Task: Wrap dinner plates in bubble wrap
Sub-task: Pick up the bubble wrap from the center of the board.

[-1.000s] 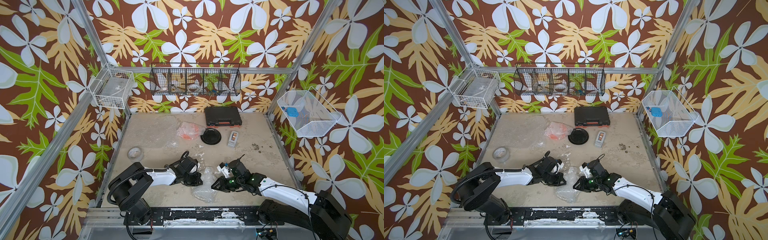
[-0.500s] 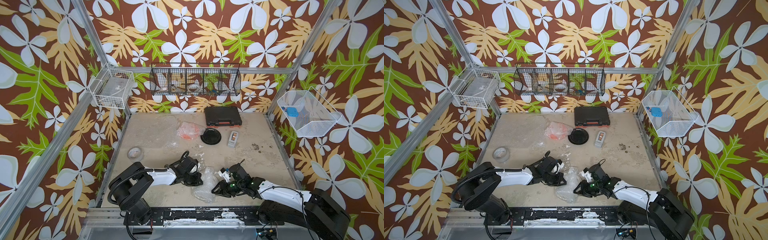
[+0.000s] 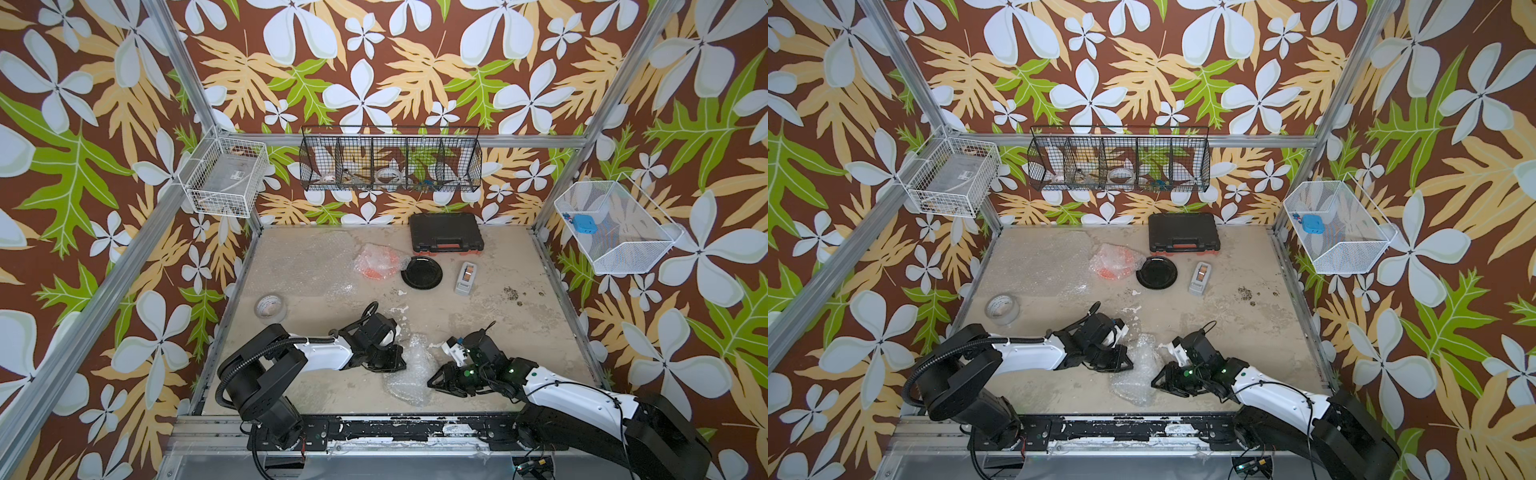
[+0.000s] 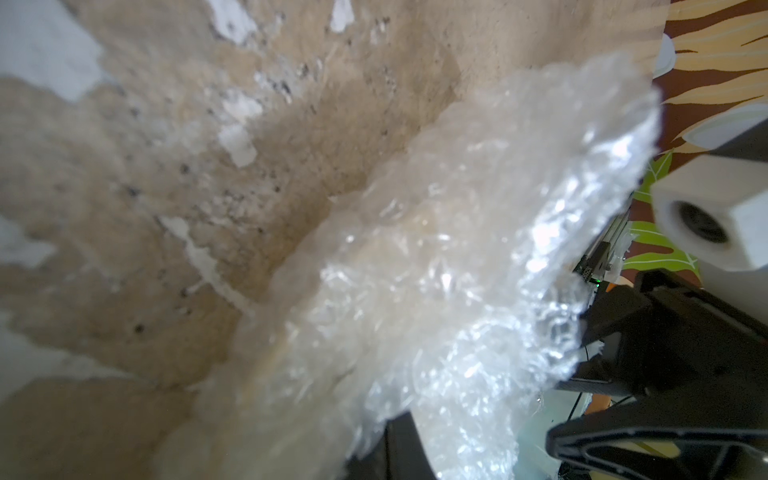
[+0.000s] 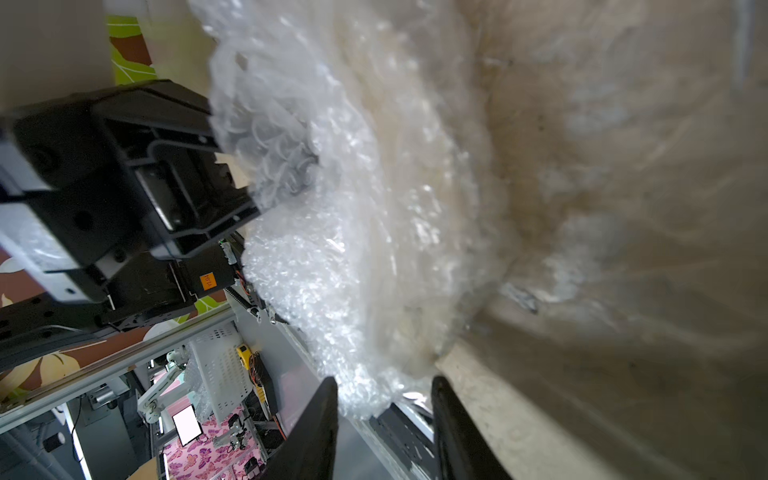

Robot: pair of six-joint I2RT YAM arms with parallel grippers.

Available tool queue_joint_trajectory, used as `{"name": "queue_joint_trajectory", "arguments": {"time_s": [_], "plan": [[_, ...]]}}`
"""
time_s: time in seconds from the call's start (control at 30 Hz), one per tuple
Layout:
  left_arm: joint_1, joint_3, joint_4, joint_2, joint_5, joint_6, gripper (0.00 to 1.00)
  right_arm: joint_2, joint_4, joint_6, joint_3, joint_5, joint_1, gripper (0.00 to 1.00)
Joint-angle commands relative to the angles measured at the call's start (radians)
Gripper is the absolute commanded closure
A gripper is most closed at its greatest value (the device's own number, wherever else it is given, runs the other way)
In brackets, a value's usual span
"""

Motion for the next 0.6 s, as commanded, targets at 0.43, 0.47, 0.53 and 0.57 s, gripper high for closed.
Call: {"name": "queue_joint_trajectory", "arguments": {"time_s": [0.43, 0.47, 0.53, 0.57], "plan": [[-0.003, -0.028, -0.153, 0.018, -0.076, -0.013, 0.99, 0.180, 0.244, 0.067, -0.018, 0.025, 0.001, 0.77], [-0.003, -0.029, -0.152, 0.016, -0.076, -0.014, 0.99, 0.181, 0.240, 0.063, -0.019, 0.032, 0.001, 0.80], [-0.004, -0.029, -0.158, -0.001, -0.080, -0.017, 0.99, 0.176, 0.224, 0.050, -0.018, 0.039, 0.001, 0.86], [-0.003, -0.026, -0.161, -0.014, -0.087, -0.019, 0.99, 0.172, 0.216, 0.045, -0.018, 0.040, 0.000, 0.89]]}}
